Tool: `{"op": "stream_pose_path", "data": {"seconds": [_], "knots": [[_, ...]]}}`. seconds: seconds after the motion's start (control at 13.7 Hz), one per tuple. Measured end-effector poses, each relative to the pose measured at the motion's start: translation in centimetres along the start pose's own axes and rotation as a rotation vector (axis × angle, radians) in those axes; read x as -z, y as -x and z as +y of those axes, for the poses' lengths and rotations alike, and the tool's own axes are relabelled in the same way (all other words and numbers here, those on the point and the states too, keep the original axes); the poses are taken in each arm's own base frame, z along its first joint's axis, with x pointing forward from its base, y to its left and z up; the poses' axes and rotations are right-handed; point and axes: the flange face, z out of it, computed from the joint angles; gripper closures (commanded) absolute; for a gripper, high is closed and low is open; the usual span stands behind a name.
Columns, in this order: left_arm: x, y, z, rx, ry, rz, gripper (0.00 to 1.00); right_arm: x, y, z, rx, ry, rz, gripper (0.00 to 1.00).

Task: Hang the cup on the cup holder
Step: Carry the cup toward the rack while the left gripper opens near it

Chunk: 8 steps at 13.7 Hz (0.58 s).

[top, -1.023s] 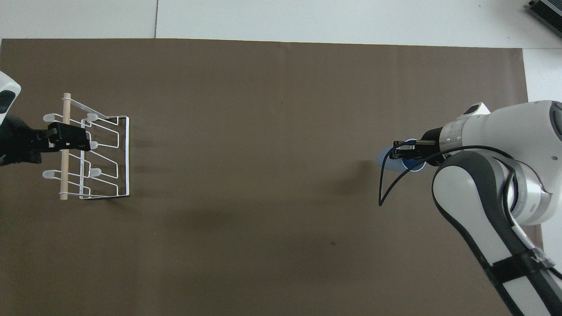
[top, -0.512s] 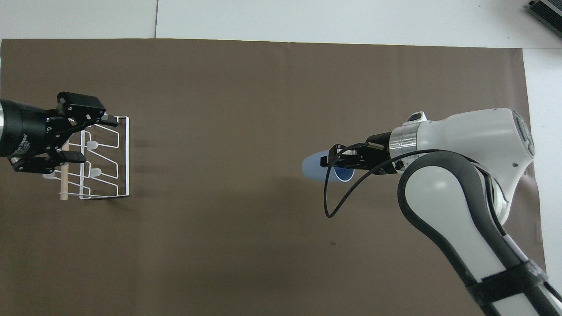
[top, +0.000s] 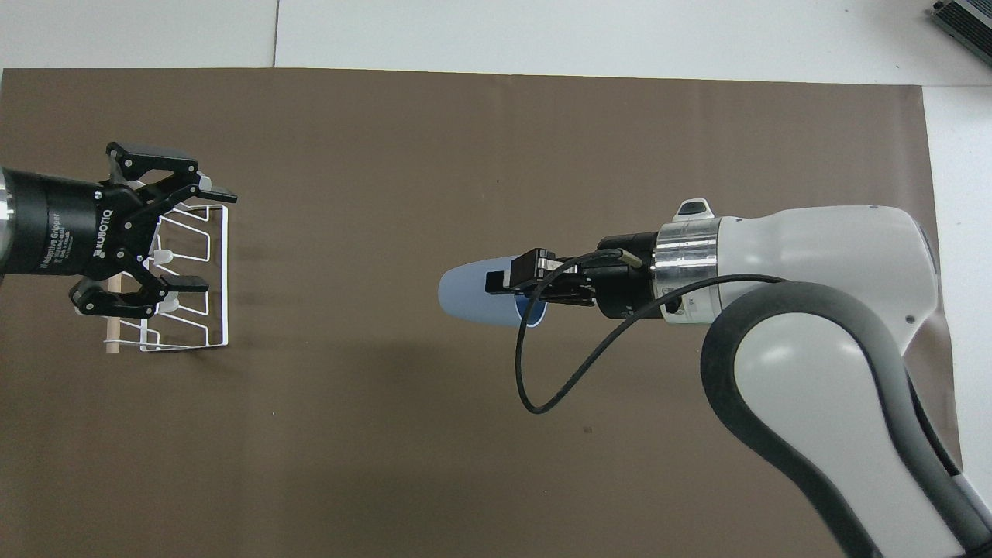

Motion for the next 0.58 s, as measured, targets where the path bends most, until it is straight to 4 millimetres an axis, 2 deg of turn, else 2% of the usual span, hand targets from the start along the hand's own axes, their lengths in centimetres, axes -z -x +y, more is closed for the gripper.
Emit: {"op": "stream_pose_path", "data": {"seconds": [0.15,0.37,0.58], "knots": [[-0.7,-0.6,-0.4,0.151,0.027,-0.084,0.0,-0.8,1.4,-2.7,0.005,-0.074,-0.011,1.0],[-1.6,-2.9,-1.9,0.279,0.064,-0.195,0.0,-2.9,3.5,-6.4,-0.007,-0.184,0.017,1.0],[-2.6,-2.7,-2.6,0.339,0.052,-0.263,0.0,-5.0,5.7,-9.3,-0.02,-0.25,0.079,1.0]]}}
